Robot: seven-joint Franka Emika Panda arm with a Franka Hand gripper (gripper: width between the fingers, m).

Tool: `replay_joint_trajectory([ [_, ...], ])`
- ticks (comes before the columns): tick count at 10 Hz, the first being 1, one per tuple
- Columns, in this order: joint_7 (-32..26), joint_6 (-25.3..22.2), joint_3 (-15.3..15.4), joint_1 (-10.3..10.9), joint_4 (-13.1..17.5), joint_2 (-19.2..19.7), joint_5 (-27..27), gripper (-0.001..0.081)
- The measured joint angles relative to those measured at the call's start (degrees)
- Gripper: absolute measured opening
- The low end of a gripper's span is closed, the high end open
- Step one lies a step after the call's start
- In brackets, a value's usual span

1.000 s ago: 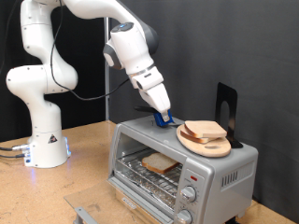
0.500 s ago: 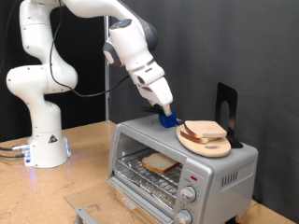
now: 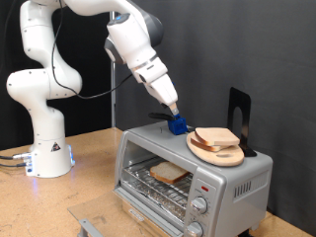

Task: Make a piece of toast with the oven

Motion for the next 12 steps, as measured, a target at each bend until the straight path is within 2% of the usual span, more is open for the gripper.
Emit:
replay_joint_trajectory([
  [2,3.4,-8.9,-3.1,-0.5,1.6,-2.2,0.0,0.0808],
  [4,0.0,-7.5,-3.1,-0.4,0.6,-2.5,0.7,0.0808],
  [7,-8.8,-9.3,-7.5,-0.2,-4.5,-8.0,4.6,0.0808],
  [10,-10.3,-8.6,-12.2,-0.9,-10.0,-14.2,8.2,0.0808],
  [12,-10.4,-11.3,-16.1,-2.2,-12.5,-17.4,7.2,0.0808],
])
